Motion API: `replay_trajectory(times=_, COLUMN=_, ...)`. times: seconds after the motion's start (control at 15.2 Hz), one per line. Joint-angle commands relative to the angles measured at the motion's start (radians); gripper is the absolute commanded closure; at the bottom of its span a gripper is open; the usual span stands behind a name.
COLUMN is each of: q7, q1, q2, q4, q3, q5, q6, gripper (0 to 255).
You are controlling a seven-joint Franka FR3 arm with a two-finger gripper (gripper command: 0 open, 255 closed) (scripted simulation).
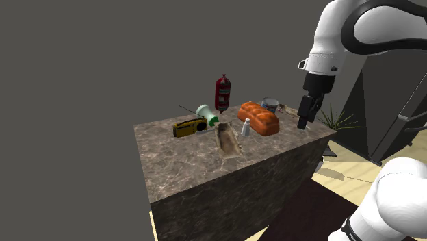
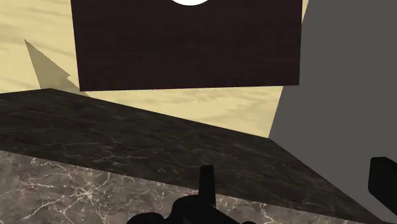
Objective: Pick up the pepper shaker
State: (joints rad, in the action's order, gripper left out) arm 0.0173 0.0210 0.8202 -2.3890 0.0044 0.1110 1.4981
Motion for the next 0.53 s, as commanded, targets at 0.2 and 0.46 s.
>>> replay_trajectory(times=0.2, q7=0.061, q1=-0.007, q2=-0.068, q4=-0.013, q3=-0.028, q5=-0.04, q6=0.087, gripper=0)
replay_trajectory(times=0.46, q7=0.136, q1=-0.016, q2=-0.174, q4=-0.012, q3=-0.066, q5=-0.086, q6=0.202, gripper=0)
